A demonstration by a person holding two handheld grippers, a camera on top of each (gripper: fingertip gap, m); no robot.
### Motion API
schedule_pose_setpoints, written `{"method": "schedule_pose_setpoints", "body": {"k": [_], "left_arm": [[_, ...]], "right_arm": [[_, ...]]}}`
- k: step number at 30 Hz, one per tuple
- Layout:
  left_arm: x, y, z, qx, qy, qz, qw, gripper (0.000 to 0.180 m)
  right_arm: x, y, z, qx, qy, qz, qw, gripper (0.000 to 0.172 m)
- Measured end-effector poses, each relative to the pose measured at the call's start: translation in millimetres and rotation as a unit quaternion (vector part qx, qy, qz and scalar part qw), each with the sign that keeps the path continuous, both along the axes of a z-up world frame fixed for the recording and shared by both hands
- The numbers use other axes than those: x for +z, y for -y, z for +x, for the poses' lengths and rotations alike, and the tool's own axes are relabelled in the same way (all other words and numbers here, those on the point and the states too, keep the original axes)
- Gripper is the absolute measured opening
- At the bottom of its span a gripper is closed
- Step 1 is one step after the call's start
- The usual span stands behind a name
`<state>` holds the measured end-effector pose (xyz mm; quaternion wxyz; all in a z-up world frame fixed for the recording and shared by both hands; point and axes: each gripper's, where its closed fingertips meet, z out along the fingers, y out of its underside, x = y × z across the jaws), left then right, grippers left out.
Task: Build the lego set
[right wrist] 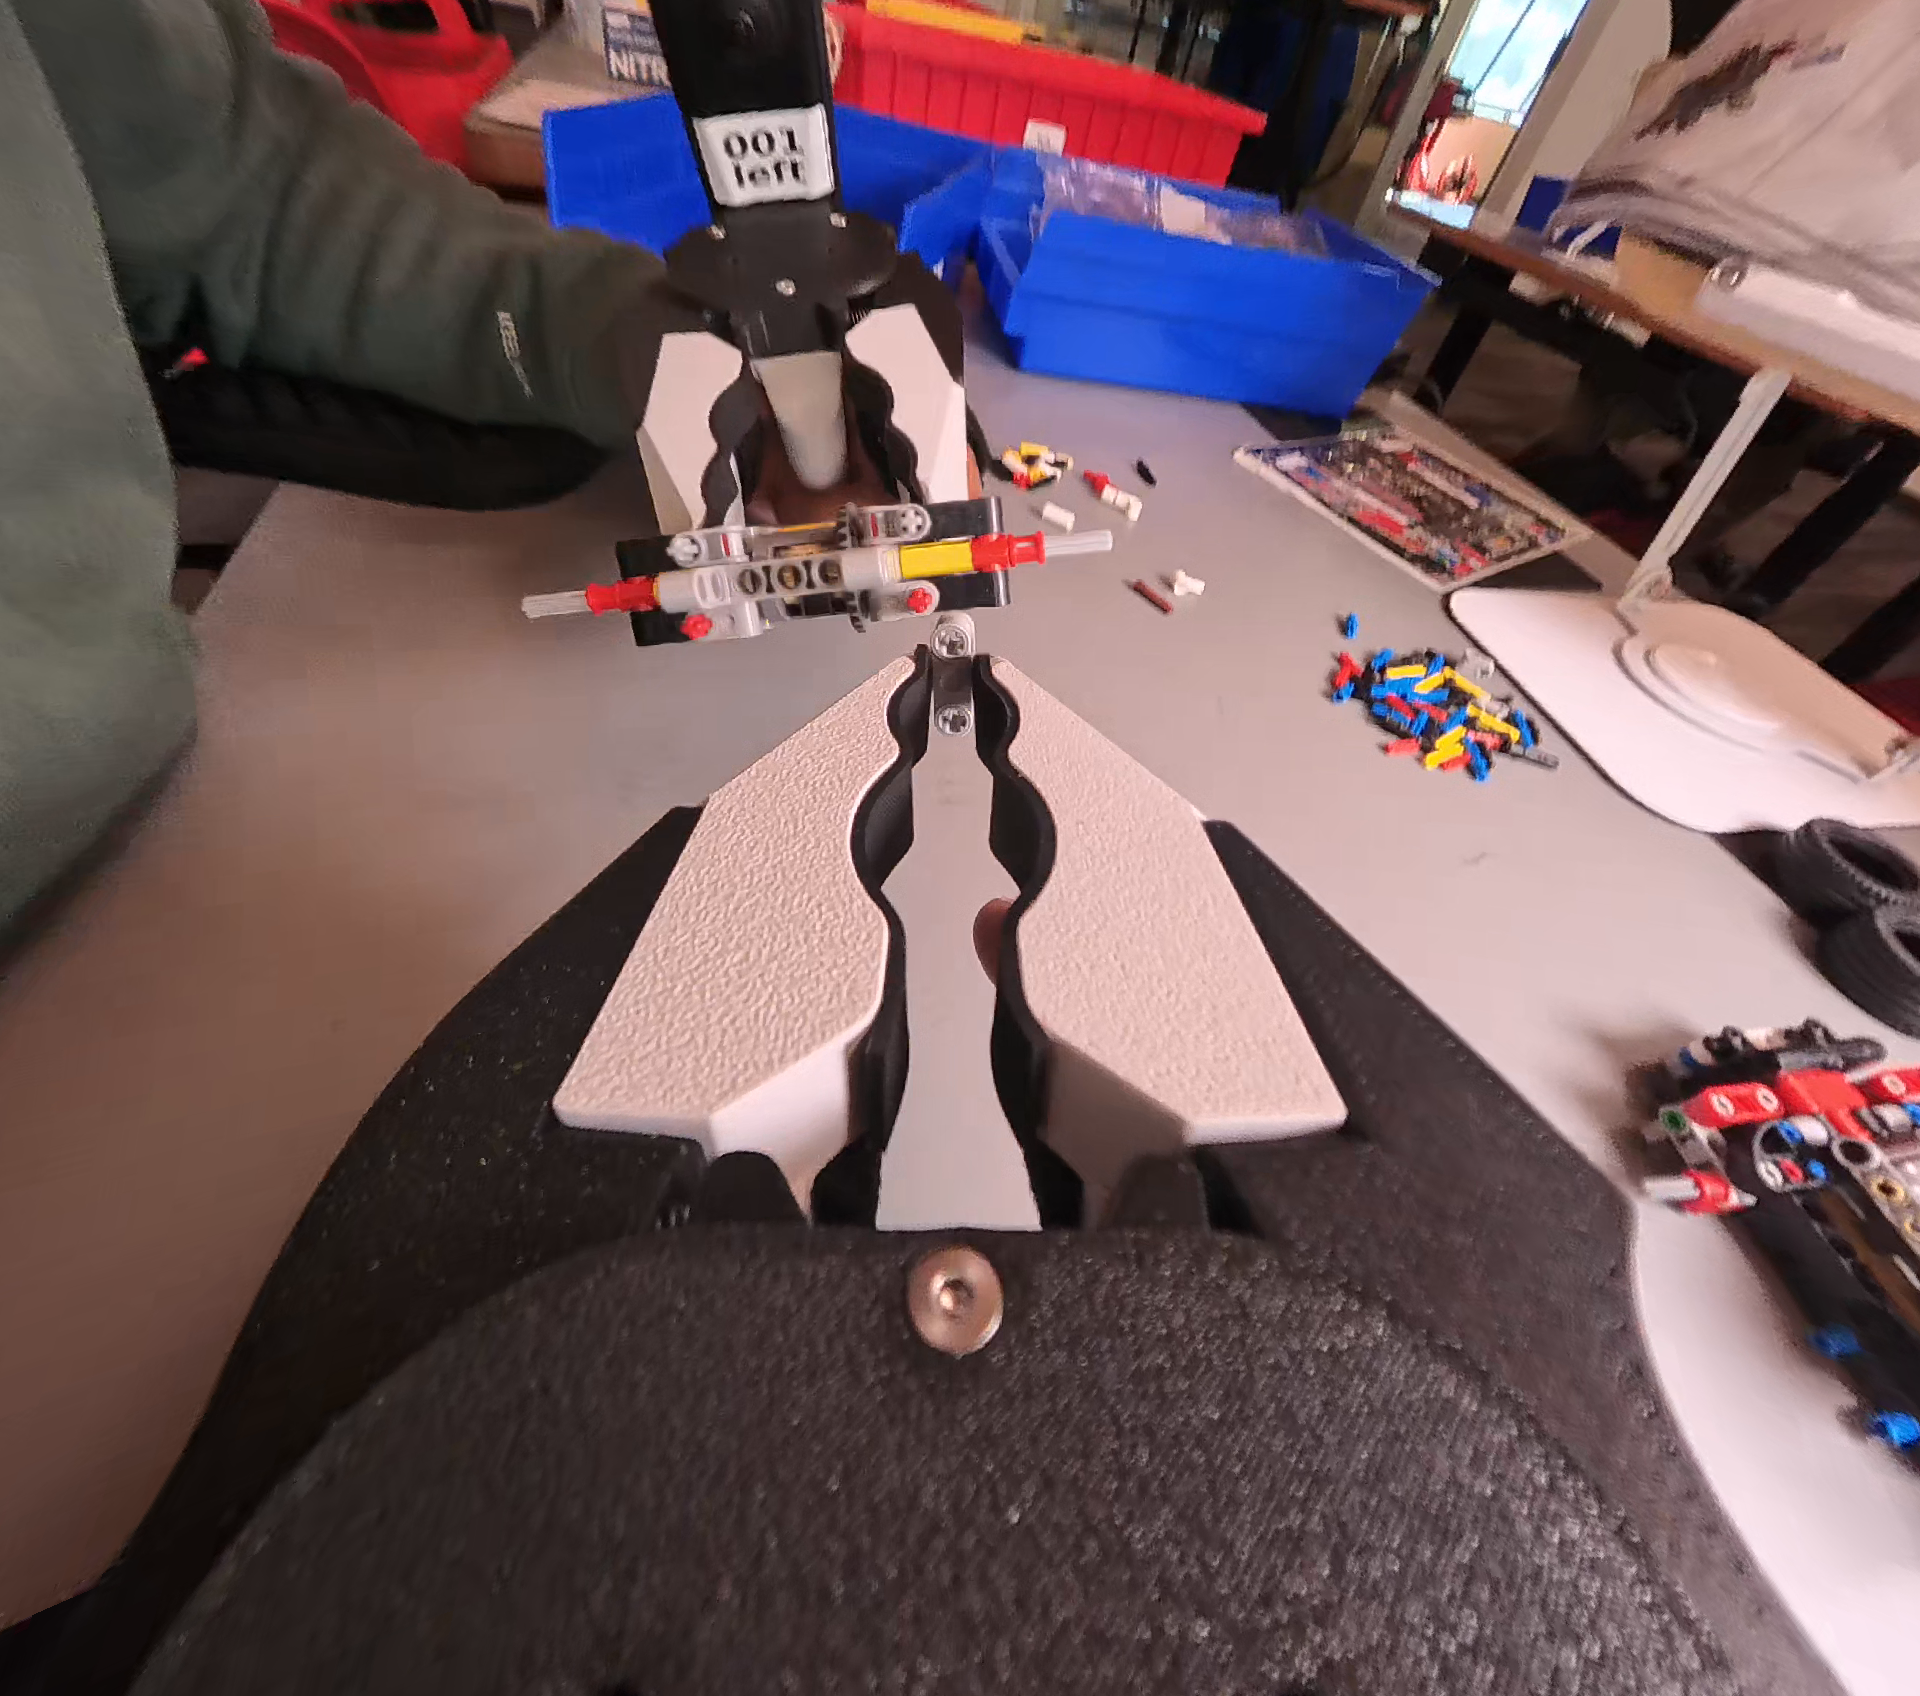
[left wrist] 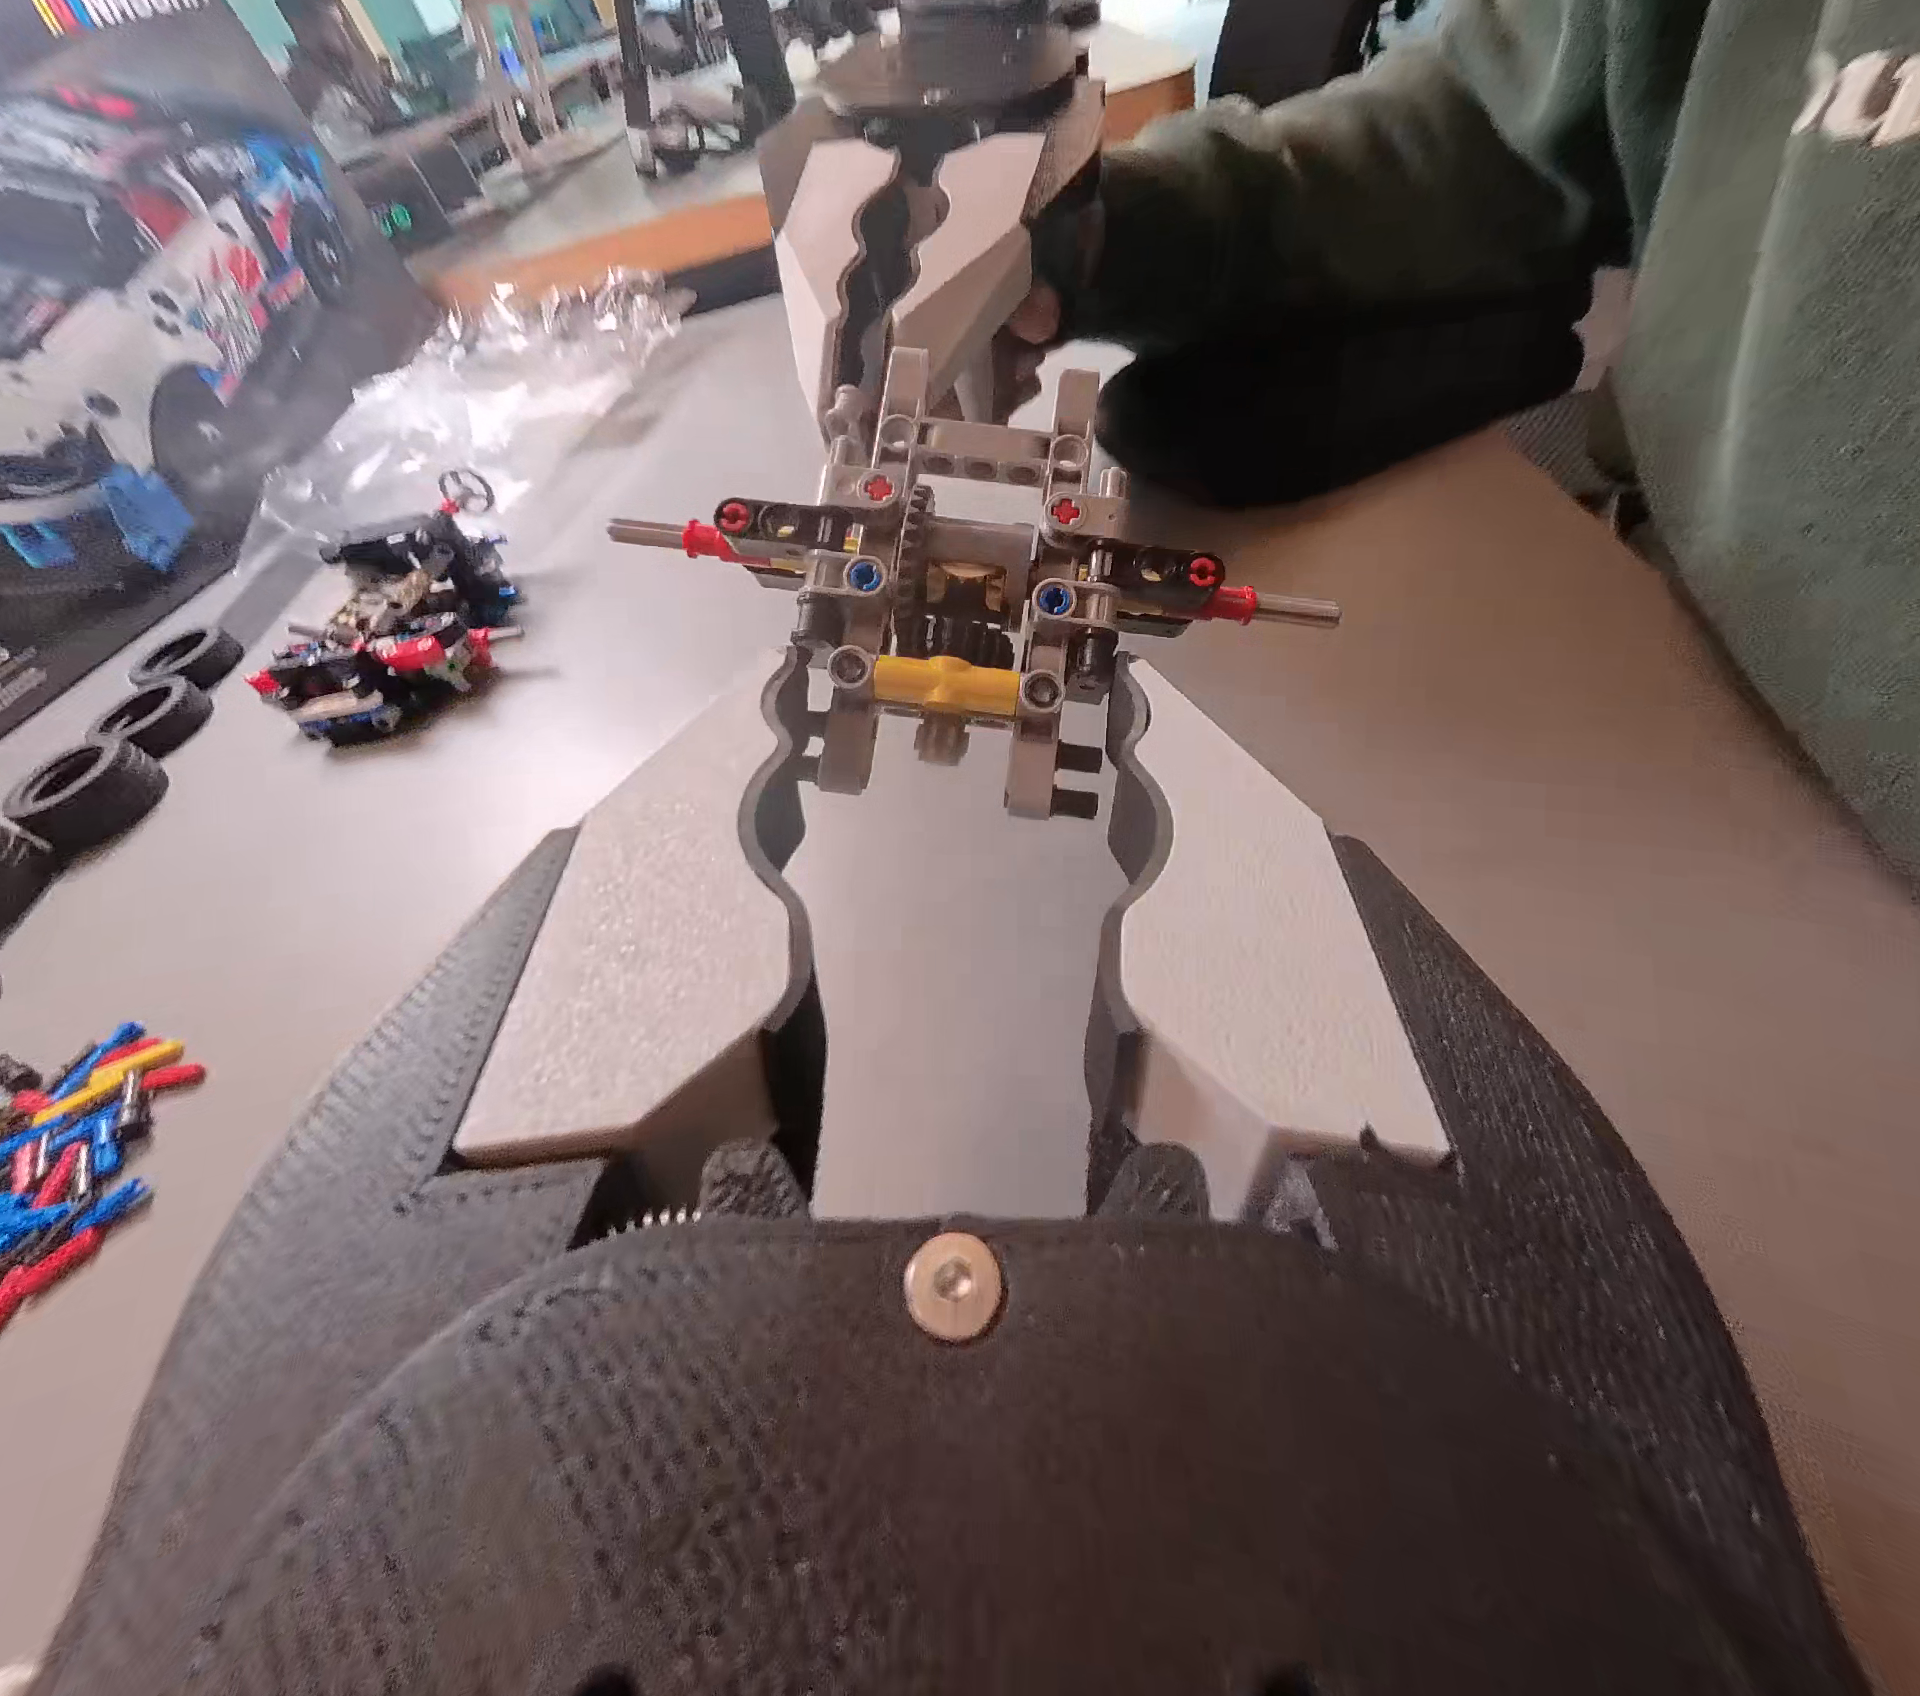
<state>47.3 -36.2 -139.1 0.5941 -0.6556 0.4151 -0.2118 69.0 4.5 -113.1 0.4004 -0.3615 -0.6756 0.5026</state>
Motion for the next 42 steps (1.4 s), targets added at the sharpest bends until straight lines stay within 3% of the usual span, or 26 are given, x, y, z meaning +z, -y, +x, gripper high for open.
{"method": "schedule_pose_setpoints", "body": {"k": [7, 24, 33, 42], "left_arm": [[11, 7, 9, -0.024, 0.032, 0.020, 0.999, 0.056], [-2, 13, 22, -0.059, 0.031, -0.022, 0.998, 0.051], [-12, 14, 26, -0.059, 0.010, -0.032, 0.998, 0.051], [-26, 4, 16, -0.016, -0.045, -0.040, 0.998, 0.051]], "right_arm": [[12, 15, 4, 0.018, -0.023, 0.016, 0.999, 0.006], [9, 25, 8, 0.049, -0.008, 0.005, 0.999, 0.006], [-3, 25, 8, 0.064, 0.026, -0.017, 0.997, 0.006], [-4, 12, 4, 0.048, 0.054, -0.084, 0.994, 0.006]]}}
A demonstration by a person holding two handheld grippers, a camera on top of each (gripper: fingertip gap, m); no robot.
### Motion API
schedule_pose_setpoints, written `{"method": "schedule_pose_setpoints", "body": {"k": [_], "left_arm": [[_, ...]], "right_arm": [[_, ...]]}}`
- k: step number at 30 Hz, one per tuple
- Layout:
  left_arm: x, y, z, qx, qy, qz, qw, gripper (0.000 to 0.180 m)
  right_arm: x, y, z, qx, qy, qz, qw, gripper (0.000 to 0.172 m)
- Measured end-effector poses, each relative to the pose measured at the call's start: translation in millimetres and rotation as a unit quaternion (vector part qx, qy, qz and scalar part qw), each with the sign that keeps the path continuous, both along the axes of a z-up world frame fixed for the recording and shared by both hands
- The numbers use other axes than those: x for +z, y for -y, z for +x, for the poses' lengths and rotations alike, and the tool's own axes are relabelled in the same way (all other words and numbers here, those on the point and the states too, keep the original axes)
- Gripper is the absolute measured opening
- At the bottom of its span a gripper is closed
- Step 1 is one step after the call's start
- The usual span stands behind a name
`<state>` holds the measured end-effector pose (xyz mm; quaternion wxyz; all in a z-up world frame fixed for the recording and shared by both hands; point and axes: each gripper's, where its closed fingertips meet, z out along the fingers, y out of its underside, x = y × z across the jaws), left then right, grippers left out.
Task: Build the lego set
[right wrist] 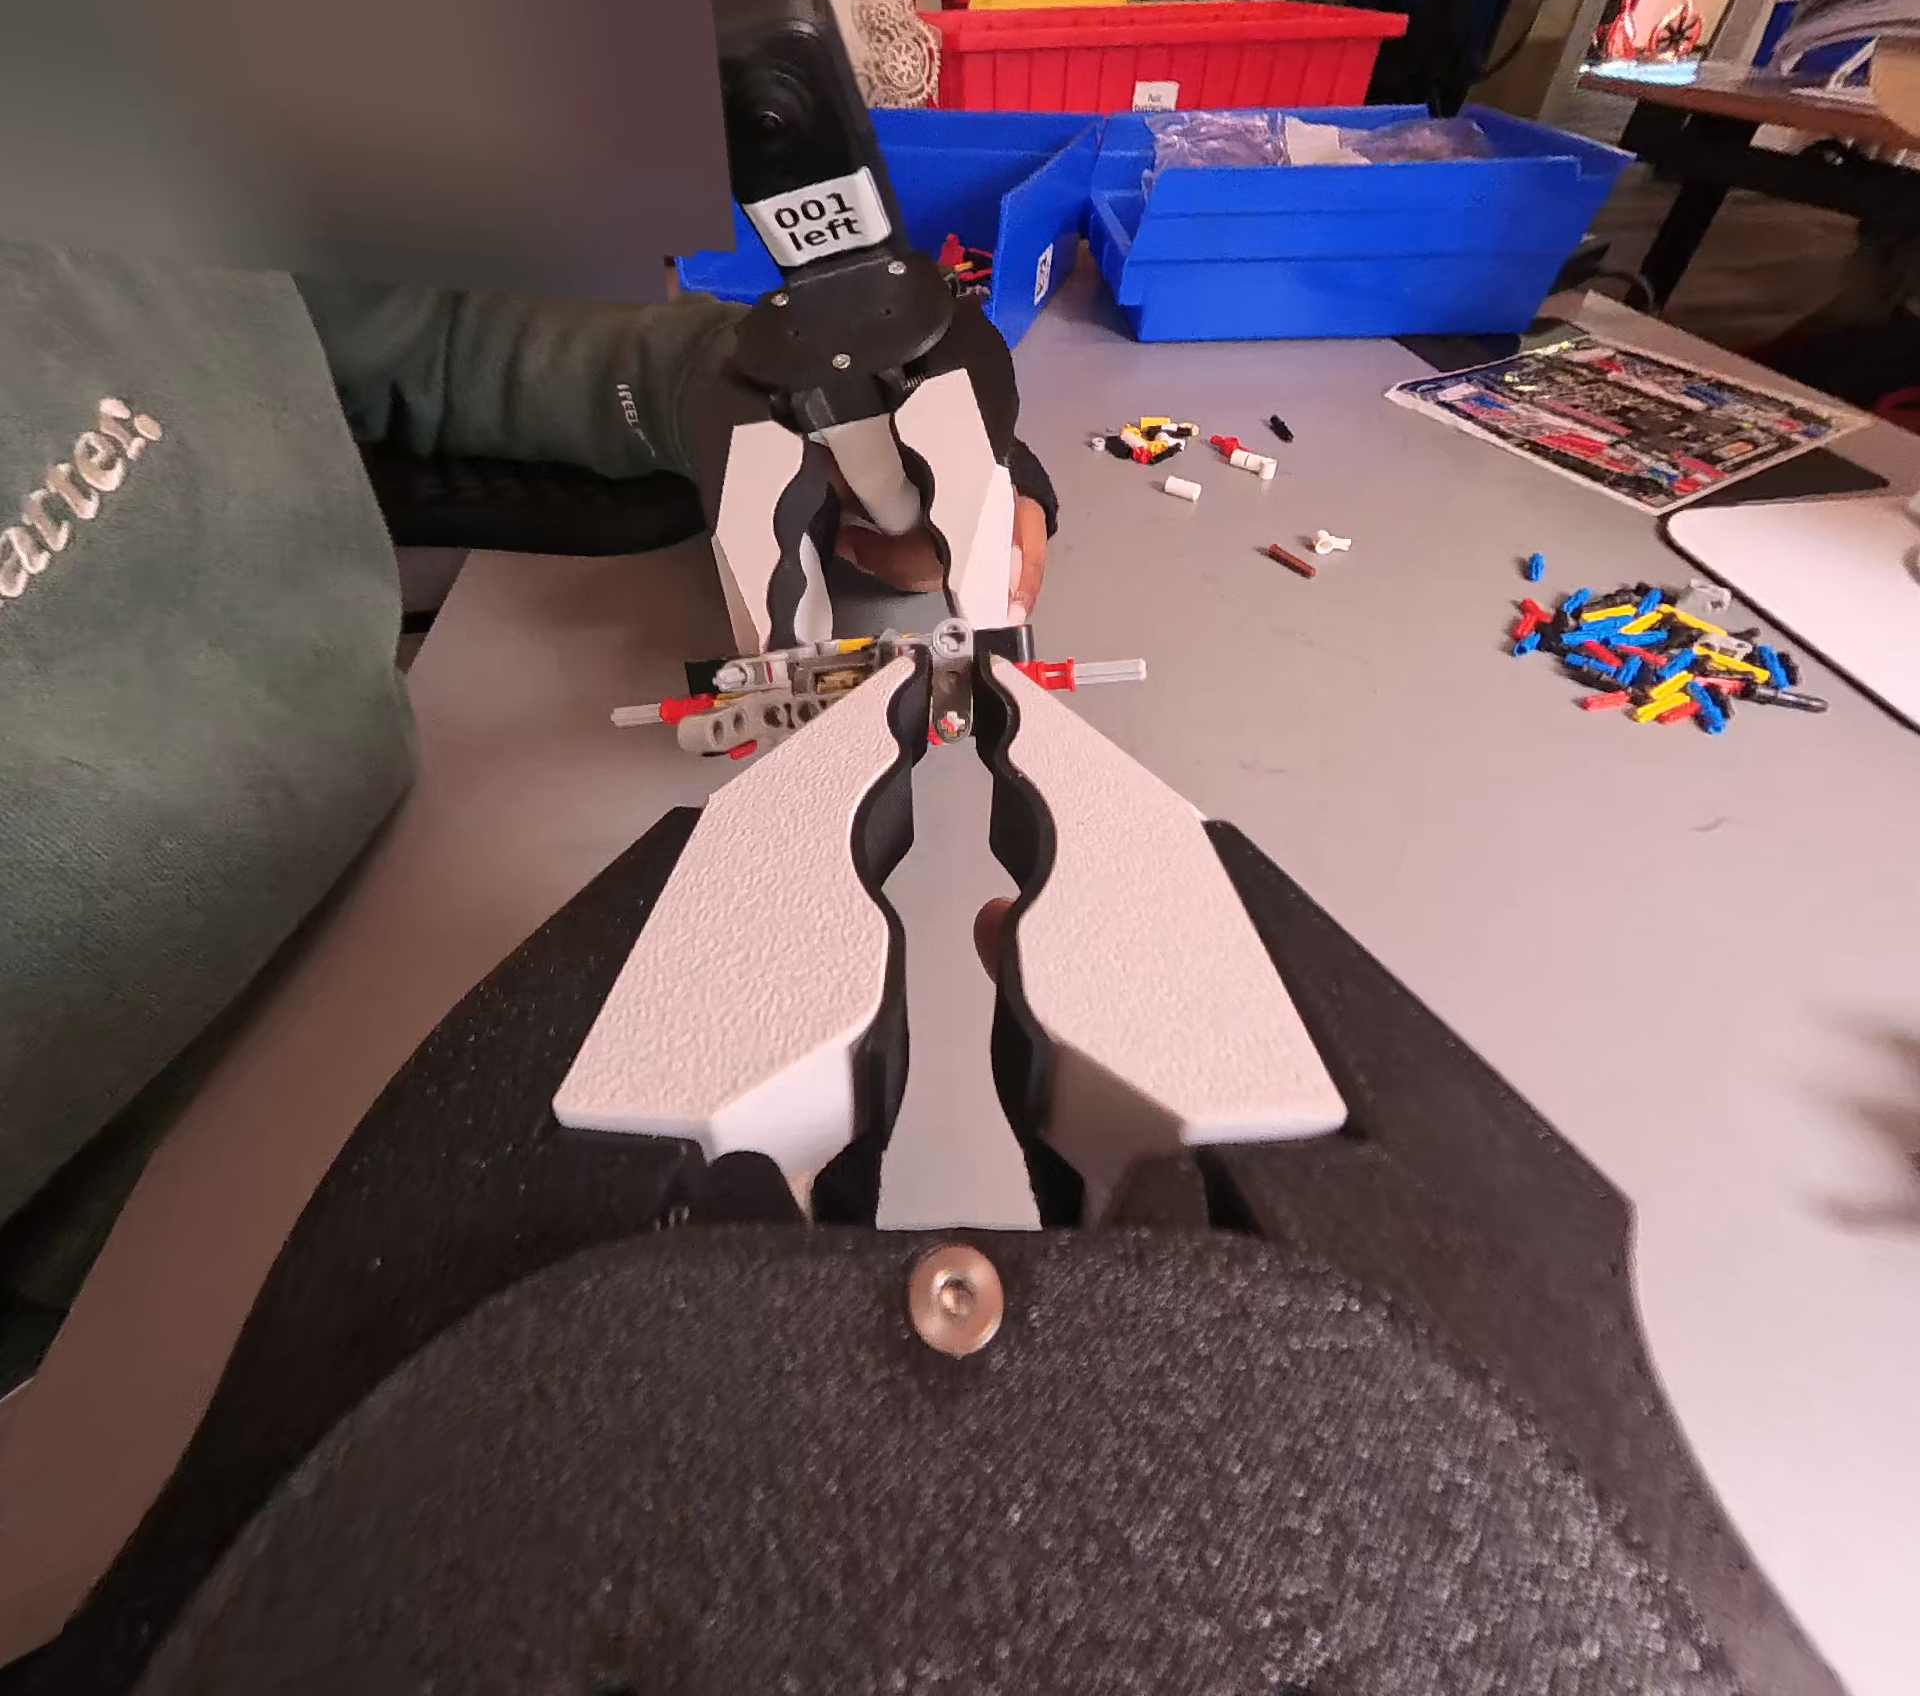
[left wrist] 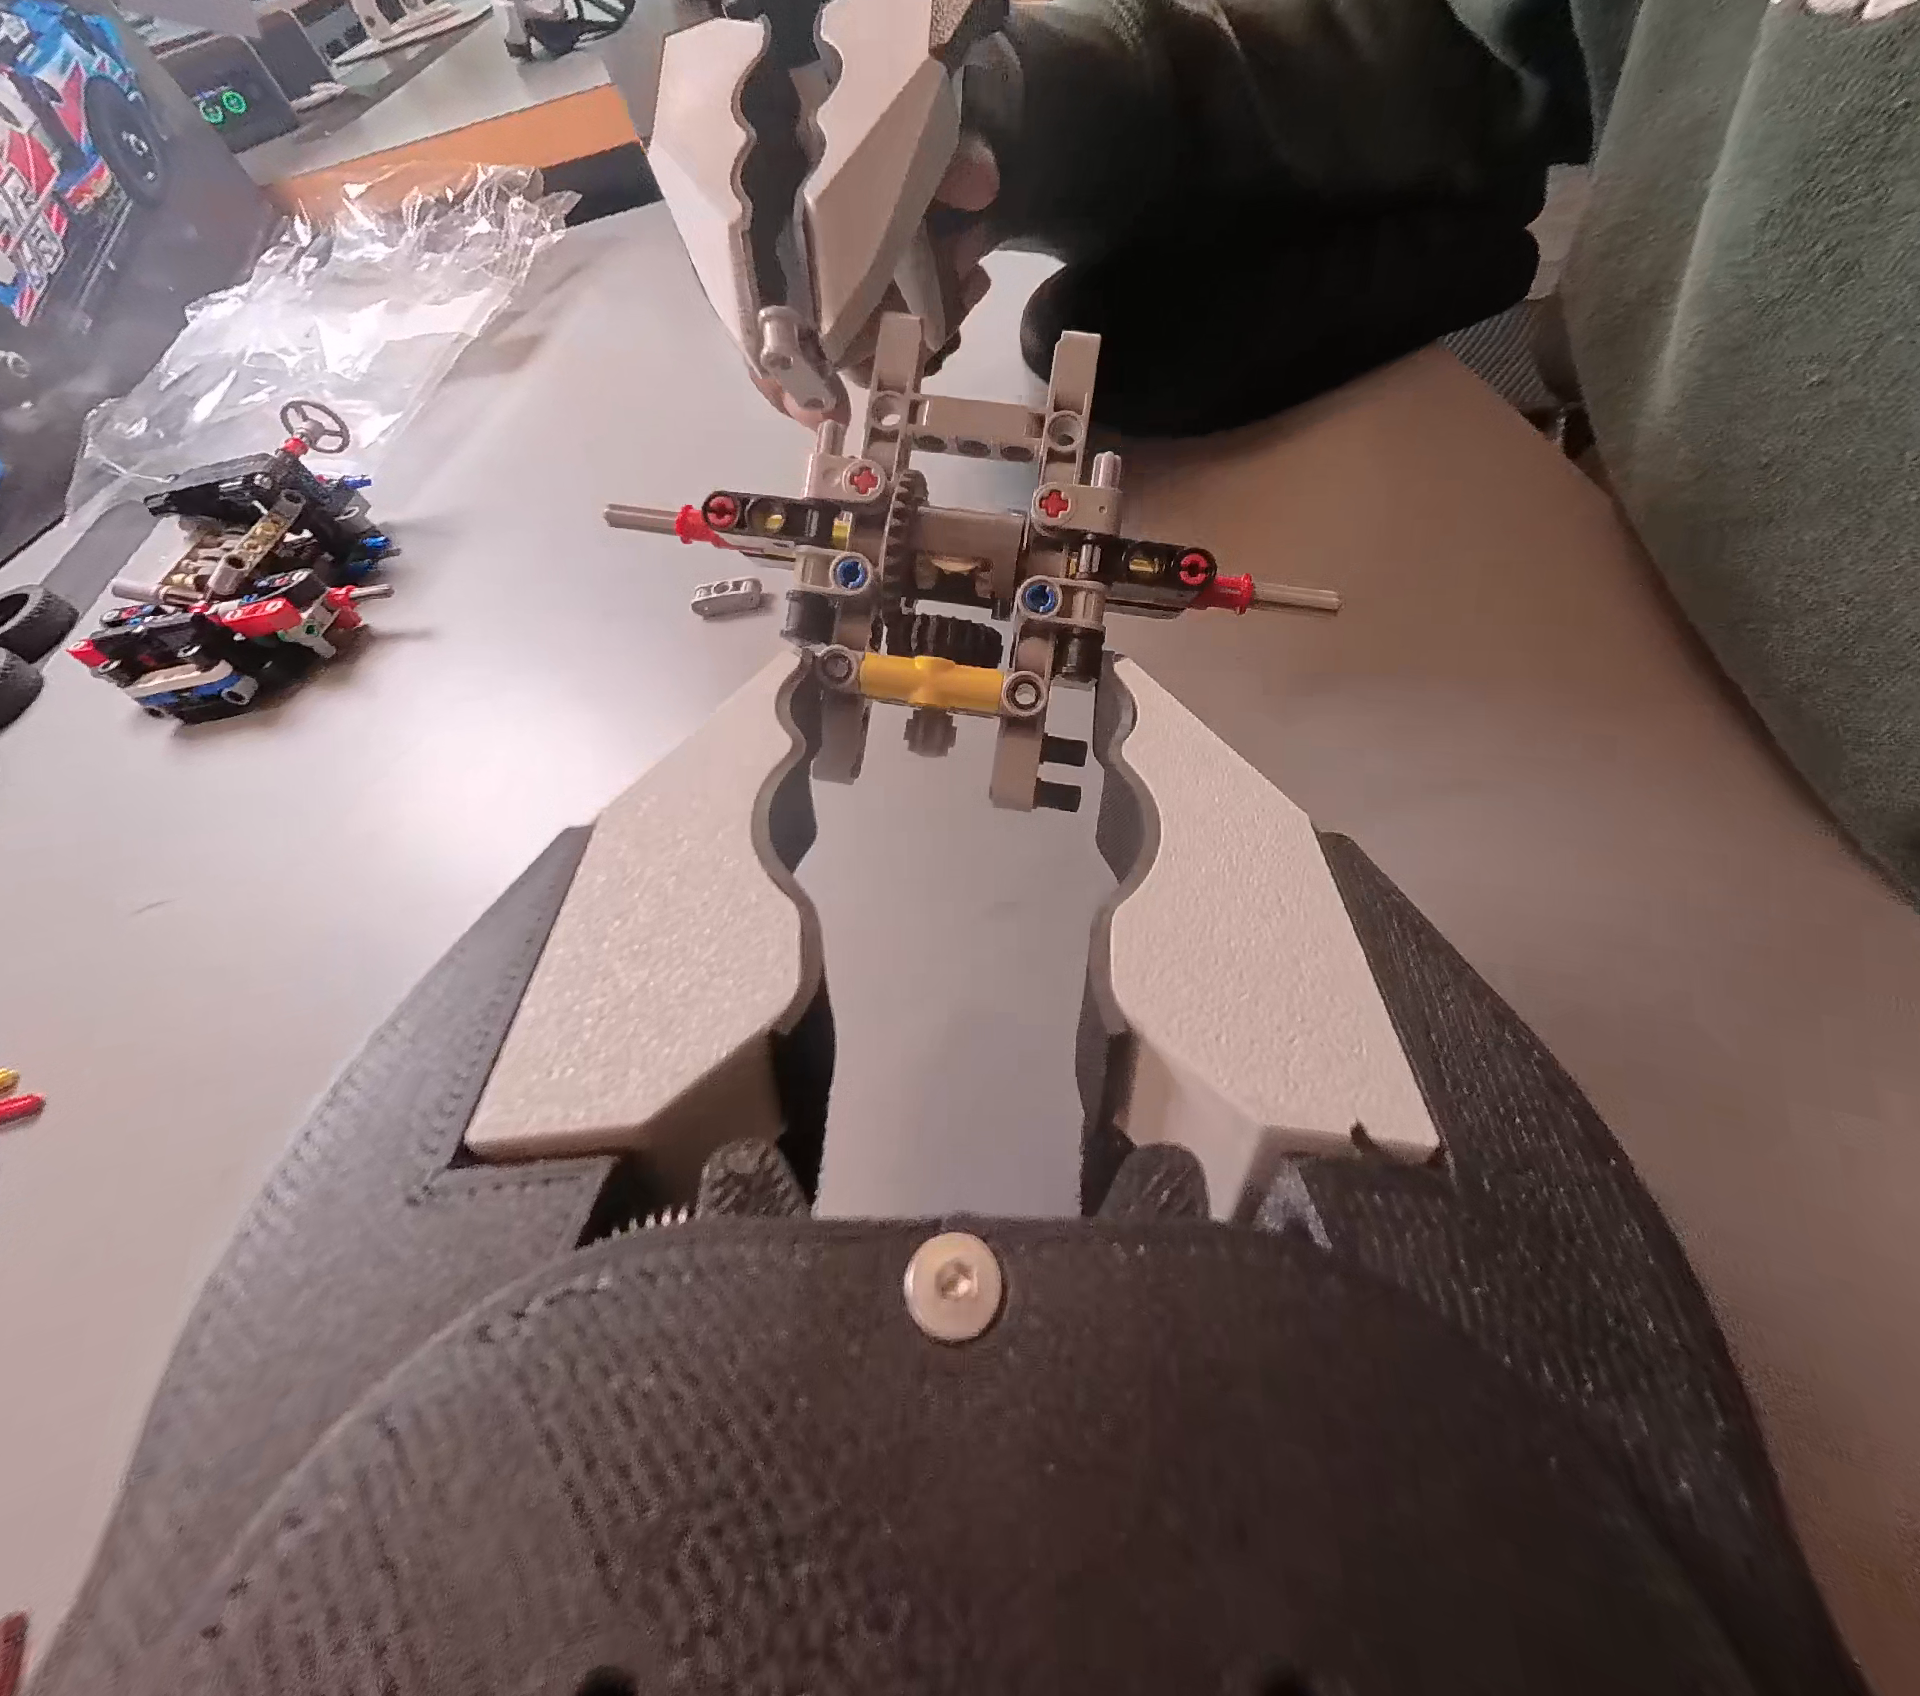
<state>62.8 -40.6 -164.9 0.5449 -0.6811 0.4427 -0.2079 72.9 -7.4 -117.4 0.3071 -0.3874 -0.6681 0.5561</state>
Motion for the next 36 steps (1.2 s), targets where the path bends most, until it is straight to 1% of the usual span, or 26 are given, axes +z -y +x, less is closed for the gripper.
{"method": "schedule_pose_setpoints", "body": {"k": [3, 7, 10, 15, 17, 19, 22, 25, 28, 30, 33, 36], "left_arm": [[-2, -4, -4, 0.020, -0.019, 0.004, 1.000, 0.051], [-6, -8, -7, 0.039, -0.046, 0.004, 0.998, 0.051], [-16, -9, -8, 0.046, -0.077, -0.008, 0.996, 0.052], [-43, -3, -13, 0.052, -0.140, -0.075, 0.986, 0.052], [-51, 0, -13, 0.054, -0.149, -0.105, 0.982, 0.052], [-52, 2, -13, 0.057, -0.143, -0.129, 0.980, 0.052], [-48, 6, -13, 0.055, -0.125, -0.157, 0.978, 0.056], [-35, 13, -15, 0.039, -0.067, -0.195, 0.978, 0.060], [-23, 7, -26, 0.051, -0.021, -0.196, 0.979, 0.053], [-22, 0, -30, 0.062, 0.004, -0.203, 0.977, 0.049], [-26, -7, -29, 0.058, 0.019, -0.214, 0.975, 0.041], [-28, -16, -29, 0.056, 0.026, -0.223, 0.973, 0.030]], "right_arm": [[3, 0, -1, 0.003, 0.002, -0.027, 1.000, 0.006], [-7, -2, -4, -0.006, 0.015, -0.008, 1.000, 0.006], [-14, -4, -6, -0.010, 0.028, -0.004, 1.000, 0.006], [-31, -9, -8, -0.022, 0.059, 0.023, 0.998, 0.006], [-38, -10, -9, -0.024, 0.071, 0.036, 0.997, 0.006], [-44, -10, -9, -0.024, 0.083, 0.045, 0.995, 0.006], [-51, -8, -6, -0.017, 0.099, 0.059, 0.993, 0.006], [-57, -8, -3, -0.010, 0.111, 0.074, 0.991, 0.006], [-62, -7, -1, -0.005, 0.125, 0.084, 0.989, 0.006], [-68, -8, 2, -0.002, 0.140, 0.097, 0.985, 0.006], [-80, -12, 7, -0.002, 0.165, 0.129, 0.978, 0.006], [-84, -13, 9, -0.001, 0.176, 0.139, 0.975, 0.006]]}}
